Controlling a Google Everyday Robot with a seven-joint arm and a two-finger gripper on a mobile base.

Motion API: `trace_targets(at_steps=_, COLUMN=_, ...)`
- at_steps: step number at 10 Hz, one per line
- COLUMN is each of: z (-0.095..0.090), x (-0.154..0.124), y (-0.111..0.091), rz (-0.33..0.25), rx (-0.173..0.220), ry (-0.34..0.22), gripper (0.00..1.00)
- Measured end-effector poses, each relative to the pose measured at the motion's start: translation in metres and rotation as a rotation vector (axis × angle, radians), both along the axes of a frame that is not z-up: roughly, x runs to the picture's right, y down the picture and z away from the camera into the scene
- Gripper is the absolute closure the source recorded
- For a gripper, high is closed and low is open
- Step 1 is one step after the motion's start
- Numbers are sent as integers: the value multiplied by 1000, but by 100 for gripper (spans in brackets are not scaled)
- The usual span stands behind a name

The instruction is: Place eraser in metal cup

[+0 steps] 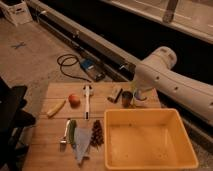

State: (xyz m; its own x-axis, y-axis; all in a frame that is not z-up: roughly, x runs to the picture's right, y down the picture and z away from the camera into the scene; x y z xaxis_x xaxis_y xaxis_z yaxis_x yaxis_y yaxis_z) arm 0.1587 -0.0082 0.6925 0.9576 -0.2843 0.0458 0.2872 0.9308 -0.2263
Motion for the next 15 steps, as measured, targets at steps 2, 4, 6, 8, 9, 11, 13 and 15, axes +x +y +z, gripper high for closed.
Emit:
trace_targets(at_steps=2, z=12, x=-31, y=-14, rz=-56, rx=16, ry=-70, gripper=35)
trace_targets(at_steps=4, z=24, x=-60, y=-23, rz=-83, rx=3, ry=-128, gripper=35)
trace_targets(at_steps=6, z=24, x=-55, y=-23, rz=-81, rx=1, ry=-120, gripper=35)
trace_targets(at_steps=8, z=24, x=-58, y=-22, rz=-84, rx=-1, ry=-124, gripper=35)
trace_targets(at_steps=9, z=24, x=-55, y=-23, rz=-82, rx=1, ry=-121, gripper=35)
trace_targets(at_steps=11, z=32, x=-57, y=-25, rz=-99, rx=2, ry=-154, gripper=35)
trace_targets(at_steps=13, z=56, x=-61, y=-23, rz=-125, rx=-4, ry=-190, gripper=35)
trace_targets(at_steps=15, z=87, x=-69, y=-23, rz=-167, rx=-16, ry=-224, gripper=35)
